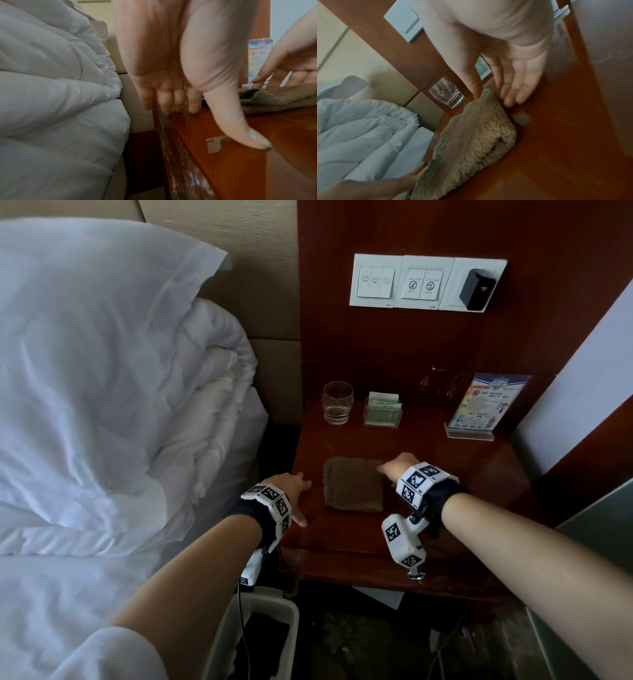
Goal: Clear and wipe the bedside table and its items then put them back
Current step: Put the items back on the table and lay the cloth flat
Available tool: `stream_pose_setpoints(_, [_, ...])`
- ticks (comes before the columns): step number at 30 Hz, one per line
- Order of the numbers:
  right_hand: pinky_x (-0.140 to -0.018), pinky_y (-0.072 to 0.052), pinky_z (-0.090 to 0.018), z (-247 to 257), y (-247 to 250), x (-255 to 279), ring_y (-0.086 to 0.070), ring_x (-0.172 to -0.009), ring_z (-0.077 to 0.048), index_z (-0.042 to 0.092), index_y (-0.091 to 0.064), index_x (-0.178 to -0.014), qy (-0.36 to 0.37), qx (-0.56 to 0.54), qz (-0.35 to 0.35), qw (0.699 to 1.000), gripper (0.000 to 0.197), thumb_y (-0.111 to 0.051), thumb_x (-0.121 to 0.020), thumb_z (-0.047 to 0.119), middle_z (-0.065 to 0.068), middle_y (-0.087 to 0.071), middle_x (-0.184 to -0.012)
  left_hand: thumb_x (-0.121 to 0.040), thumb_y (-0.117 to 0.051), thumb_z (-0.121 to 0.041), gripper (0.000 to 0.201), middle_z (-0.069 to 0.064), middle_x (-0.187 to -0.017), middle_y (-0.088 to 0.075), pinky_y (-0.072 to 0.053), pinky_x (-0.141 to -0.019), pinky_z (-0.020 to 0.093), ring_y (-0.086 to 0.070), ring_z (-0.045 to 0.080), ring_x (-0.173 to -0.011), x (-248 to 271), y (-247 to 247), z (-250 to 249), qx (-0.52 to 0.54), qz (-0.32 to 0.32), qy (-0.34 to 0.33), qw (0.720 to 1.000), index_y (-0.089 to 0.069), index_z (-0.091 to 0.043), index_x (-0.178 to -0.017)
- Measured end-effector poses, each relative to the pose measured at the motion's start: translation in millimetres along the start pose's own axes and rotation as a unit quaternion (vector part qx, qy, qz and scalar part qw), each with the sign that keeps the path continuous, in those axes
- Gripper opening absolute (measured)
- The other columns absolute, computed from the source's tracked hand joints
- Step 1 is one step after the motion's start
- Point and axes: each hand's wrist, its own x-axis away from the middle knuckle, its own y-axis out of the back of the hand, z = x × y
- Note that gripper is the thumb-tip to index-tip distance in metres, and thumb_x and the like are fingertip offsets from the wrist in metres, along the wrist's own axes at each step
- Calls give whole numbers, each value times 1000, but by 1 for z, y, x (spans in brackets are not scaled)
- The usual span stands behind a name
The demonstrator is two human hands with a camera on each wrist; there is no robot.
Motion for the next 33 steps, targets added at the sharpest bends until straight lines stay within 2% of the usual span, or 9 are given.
stream_pose_setpoints(8, [-95, -50, -47, -9, -10, -3, -61, -108, -33, 0, -53, -123, -43, -172, 127, 976, 51, -71, -82, 22, -16, -63, -119, -75, -73, -45, 100, 3, -159, -5, -29, -114, 41, -18, 27, -144, -1, 3, -1, -13, 6, 3, 1000, -12, -22, -151])
stream_pose_setpoints(15, [-91, -50, -54, -1, -10, 17, -56, -113, -37, 4, -54, -124, 10, -212, 124, 969, 39, -63, -86, 6, -17, -58, -122, -74, -74, -44, 100, 1, -159, -6, -27, -115, 41, -18, 26, -144, -2, -2, 0, 17, -11, 3, 1000, -14, -23, -151])
stream_pose_setpoints(18, [-93, -49, -54, -2, -9, 23, -56, -114, -33, 10, -51, -129, 44, -269, 129, 954, 45, -59, -86, 0, -13, -59, -123, -75, -73, -43, 97, 0, -159, -5, -22, -117, 40, -16, 26, -145, -1, -8, 5, 65, -24, -3, 998, -16, -24, -150])
stream_pose_setpoints(21, [-93, -49, -53, 6, -5, 35, -58, -112, -31, 16, -54, -125, 84, -295, 158, 939, 44, -58, -85, -1, -12, -60, -122, -84, -62, -47, 81, 2, -158, -13, -19, -117, 33, -20, 23, -144, 3, -14, 6, 220, -65, -9, 973, -23, -20, -149])
stream_pose_setpoints(23, [-85, -52, -48, 16, 1, 47, -61, -100, -28, 18, -59, -110, 120, -304, 190, 926, 31, -56, -86, -3, -13, -62, -113, -91, -52, -48, 67, 4, -153, -29, -25, -113, 29, -31, 21, -139, 8, -13, 4, 344, -123, 1, 931, -30, -18, -147])
stream_pose_setpoints(25, [-73, -54, -40, 29, 8, 62, -61, -85, -22, 18, -60, -95, 162, -304, 227, 911, 23, -53, -89, -4, -10, -63, -97, -92, -47, -49, 59, 4, -143, -45, -35, -108, 30, -47, 21, -128, 14, -10, 3, 471, -169, 22, 865, -40, -16, -142])
stream_pose_setpoints(27, [-67, -53, -35, 43, 14, 78, -59, -77, -18, 15, -59, -95, 196, -311, 261, 892, 22, -50, -90, -4, -7, -61, -88, -93, -45, -50, 49, 5, -124, -59, -47, -91, 31, -59, 20, -104, 22, -7, 1, 623, -176, 30, 762, -54, -15, -126])
stream_pose_setpoints(29, [-60, -55, -29, 55, 19, 92, -59, -75, -15, 12, -58, -102, 224, -315, 294, 874, 22, -47, -92, -4, -5, -61, -86, -94, -40, -53, 46, 8, -107, -60, -49, -79, 30, -59, 18, -89, 34, -7, 1, 742, -130, 30, 657, -53, -15, -116])
stream_pose_setpoints(33, [-55, -54, -23, 73, 18, 112, -59, -71, -11, 15, -57, -94, 243, -317, 346, 849, 21, -45, -93, -2, -3, -59, -83, -91, -36, -60, 50, 6, -114, -63, -47, -93, 41, -59, 23, -107, 55, -16, 21, 862, -56, -21, 504, -54, -22, -117])
